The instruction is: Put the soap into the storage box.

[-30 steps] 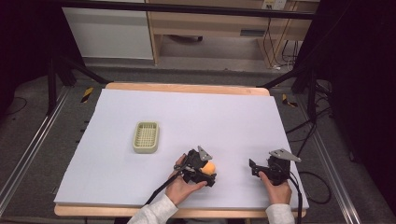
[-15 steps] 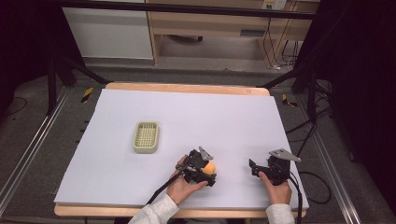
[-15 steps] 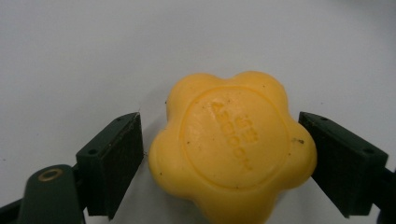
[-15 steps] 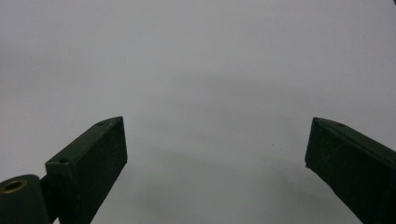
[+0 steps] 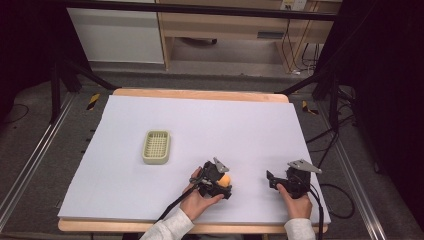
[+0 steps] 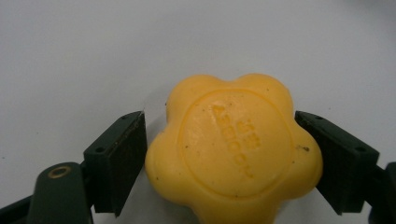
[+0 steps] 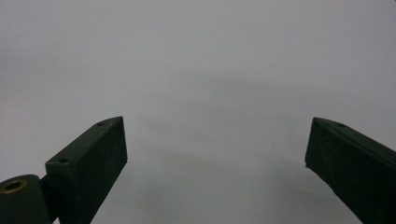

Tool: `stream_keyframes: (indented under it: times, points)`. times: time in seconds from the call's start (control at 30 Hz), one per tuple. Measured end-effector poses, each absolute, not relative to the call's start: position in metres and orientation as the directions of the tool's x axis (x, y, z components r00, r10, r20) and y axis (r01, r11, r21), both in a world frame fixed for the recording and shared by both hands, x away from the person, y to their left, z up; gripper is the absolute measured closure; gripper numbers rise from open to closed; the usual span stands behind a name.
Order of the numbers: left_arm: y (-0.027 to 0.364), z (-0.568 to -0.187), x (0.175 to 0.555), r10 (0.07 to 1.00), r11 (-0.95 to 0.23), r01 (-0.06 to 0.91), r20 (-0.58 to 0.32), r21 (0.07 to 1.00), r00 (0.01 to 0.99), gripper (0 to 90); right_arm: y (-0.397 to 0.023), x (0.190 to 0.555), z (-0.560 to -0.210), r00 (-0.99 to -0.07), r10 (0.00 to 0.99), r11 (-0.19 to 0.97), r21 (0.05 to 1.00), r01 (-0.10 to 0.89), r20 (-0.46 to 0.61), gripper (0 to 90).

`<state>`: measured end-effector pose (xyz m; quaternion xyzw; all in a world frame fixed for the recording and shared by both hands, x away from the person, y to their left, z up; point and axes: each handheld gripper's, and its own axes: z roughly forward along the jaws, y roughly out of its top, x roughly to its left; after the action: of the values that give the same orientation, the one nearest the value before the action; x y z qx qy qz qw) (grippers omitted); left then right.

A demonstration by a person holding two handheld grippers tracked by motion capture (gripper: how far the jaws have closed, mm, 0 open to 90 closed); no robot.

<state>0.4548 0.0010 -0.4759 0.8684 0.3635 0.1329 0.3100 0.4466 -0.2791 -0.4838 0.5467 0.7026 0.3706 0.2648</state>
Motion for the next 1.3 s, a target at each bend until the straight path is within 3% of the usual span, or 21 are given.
stream_keyframes:
  times: [0.23, 0.37, 1.3]
  points:
    - [0.0004, -0.4757, 0.4545, 0.718, -0.542, 0.554, 0.005, 0.632, 0.696, 19.5, -0.2795, 0.4468, -0.4838, -0.257, 0.966, 0.125, 0.810, 0.573, 0.033, 6.0]
    - [0.0001, -0.4750, 0.4527, 0.718, -0.540, 0.549, 0.010, 0.638, 0.695, 24.6, -0.2795, 0.4467, -0.4837, -0.255, 0.966, 0.123, 0.809, 0.575, 0.034, 6.0]
    - [0.0036, -0.4745, 0.4553, 0.708, -0.532, 0.547, -0.015, 0.646, 0.706, 25.0, -0.2798, 0.4467, -0.4835, -0.258, 0.965, 0.124, 0.811, 0.572, 0.035, 6.0]
